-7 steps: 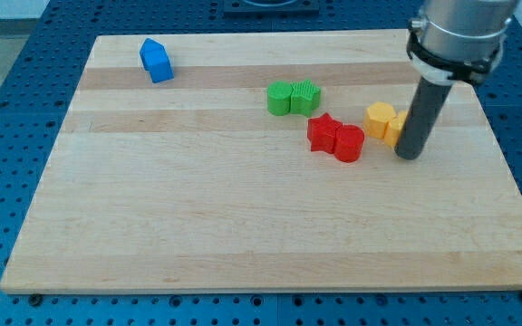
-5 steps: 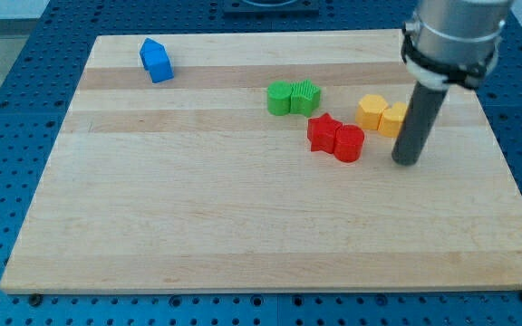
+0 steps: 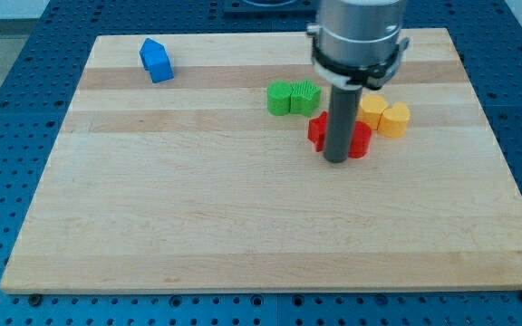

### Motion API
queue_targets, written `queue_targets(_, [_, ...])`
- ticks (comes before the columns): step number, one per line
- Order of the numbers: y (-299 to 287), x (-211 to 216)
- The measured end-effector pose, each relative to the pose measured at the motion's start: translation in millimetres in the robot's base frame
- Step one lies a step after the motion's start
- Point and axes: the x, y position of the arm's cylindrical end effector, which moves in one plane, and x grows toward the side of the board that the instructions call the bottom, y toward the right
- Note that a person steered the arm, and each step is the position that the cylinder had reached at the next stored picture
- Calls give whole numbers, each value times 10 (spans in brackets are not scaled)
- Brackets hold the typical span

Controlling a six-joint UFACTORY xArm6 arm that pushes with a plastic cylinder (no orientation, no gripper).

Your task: Push the red blocks into the yellow blocks

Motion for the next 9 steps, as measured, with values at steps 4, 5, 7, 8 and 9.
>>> queue_targets(4, [-704, 342])
queue_targets(5, [-970, 113])
queue_targets(7, [-559, -238])
queue_targets(8, [-220, -354])
queue_targets(9, [148, -354])
